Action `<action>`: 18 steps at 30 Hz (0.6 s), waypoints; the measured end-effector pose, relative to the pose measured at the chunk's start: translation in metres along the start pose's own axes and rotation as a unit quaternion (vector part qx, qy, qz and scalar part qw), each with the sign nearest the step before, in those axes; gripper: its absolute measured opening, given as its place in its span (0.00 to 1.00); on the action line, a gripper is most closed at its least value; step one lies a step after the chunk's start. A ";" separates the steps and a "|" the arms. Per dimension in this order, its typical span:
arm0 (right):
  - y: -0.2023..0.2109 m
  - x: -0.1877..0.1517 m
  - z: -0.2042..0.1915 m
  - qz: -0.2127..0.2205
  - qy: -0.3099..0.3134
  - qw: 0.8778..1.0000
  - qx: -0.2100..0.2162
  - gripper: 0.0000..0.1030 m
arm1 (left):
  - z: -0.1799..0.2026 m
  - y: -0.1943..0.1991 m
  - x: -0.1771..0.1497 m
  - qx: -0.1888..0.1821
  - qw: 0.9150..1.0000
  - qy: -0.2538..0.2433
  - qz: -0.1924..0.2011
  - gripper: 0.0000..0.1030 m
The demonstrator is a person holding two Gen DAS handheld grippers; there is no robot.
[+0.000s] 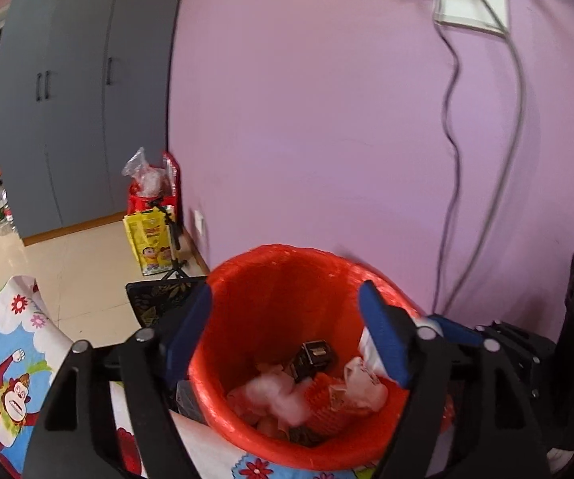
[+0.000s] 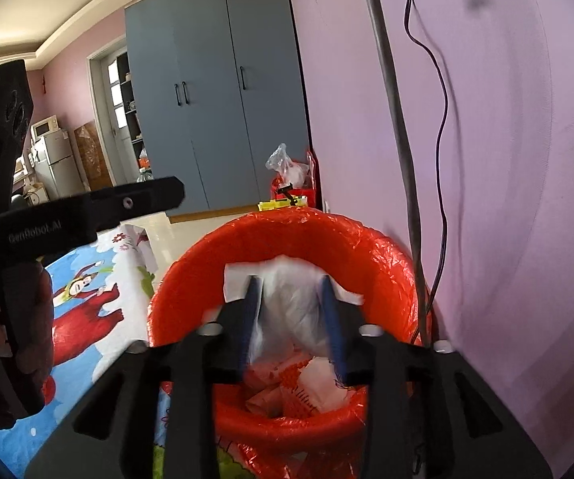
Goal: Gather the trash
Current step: 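Open both tools to drop the tissues into the bin, then move both tools back over the foam net and white box on the bed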
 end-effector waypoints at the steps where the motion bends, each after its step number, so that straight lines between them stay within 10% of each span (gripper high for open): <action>1: 0.001 0.000 0.001 0.002 -0.001 1.000 -0.004 0.64 | -0.004 0.001 0.000 0.006 1.000 0.005 0.001 0.75; 18: 0.050 -0.022 -0.076 -0.023 0.012 0.998 0.062 0.64 | -0.063 0.157 -0.046 0.150 0.988 0.038 0.021 0.95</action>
Point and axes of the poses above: each gripper's, at about its wrist camera, not at the fingertips, and y roughly against the way its jaws point, z to its right, x to its top, the point moved 3 cm from there along -y, roughly the way its jaws point, and after that the axes turned 8 degrees about z, right-handed, at the moved point
